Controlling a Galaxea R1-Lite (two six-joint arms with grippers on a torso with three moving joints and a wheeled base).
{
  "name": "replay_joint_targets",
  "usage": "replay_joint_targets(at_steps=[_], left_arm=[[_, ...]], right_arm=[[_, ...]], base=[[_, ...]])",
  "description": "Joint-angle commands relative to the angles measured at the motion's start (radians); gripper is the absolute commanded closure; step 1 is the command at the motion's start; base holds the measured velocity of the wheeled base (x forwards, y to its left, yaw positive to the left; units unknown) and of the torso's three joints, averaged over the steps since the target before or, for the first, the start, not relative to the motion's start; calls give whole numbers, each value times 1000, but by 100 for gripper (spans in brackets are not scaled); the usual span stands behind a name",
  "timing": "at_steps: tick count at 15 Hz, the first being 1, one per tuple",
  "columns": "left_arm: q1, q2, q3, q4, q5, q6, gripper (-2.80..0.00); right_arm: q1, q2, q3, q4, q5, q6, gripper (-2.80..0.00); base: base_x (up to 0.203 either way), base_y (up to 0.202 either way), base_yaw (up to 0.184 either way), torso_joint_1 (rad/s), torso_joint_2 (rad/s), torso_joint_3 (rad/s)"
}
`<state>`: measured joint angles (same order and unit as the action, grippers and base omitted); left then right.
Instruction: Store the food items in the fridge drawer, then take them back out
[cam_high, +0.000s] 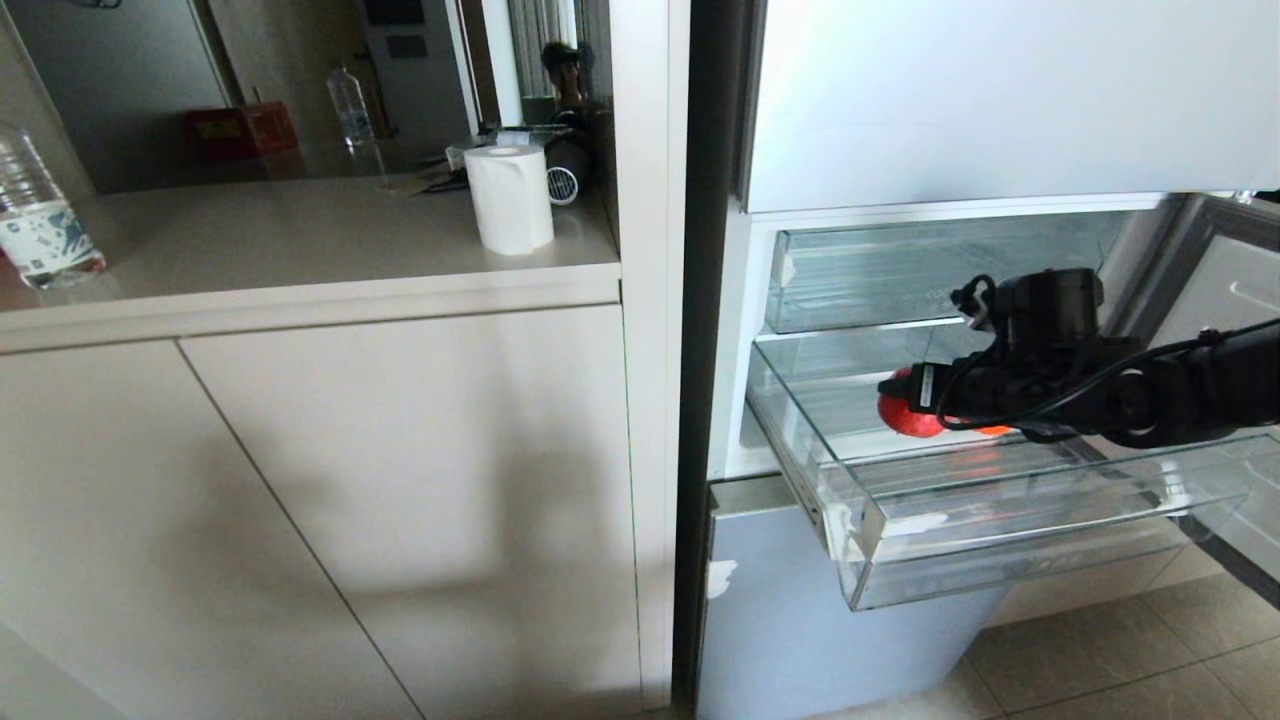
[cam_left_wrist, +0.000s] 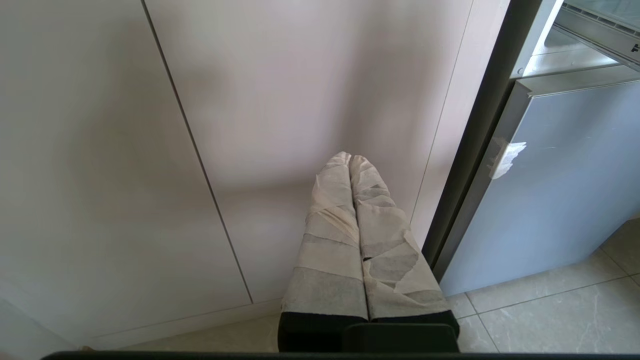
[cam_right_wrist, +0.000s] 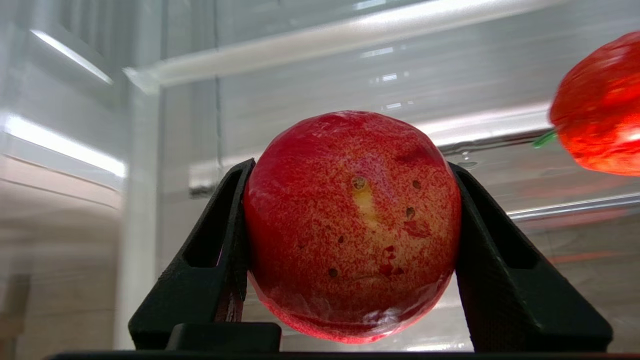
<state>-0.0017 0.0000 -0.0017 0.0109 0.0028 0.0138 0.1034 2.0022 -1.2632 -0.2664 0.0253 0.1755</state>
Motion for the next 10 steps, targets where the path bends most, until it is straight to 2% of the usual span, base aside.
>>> replay_joint_targets(at_steps=[1,4,5,6,10], left_arm=[[0,0,0,0,0,0,0],[0,0,0,0,0,0,0],[0,1,0,1,0,0,0],[0,0,0,0,0,0,0],[0,0,0,0,0,0,0]], right_arm=[[2,41,-11,-1,1,-7,0],[4,73,-9,-2,-4,-16,0],[5,77,-11,-4,-39,-17,0],[6,84,-13,-10,-81,-17,-280],[7,34,1,-33,-97,-9,-280]], base=[[0,0,0,0,0,0],[0,0,0,0,0,0],[0,0,0,0,0,0],[0,0,0,0,0,0],[0,0,0,0,0,0]])
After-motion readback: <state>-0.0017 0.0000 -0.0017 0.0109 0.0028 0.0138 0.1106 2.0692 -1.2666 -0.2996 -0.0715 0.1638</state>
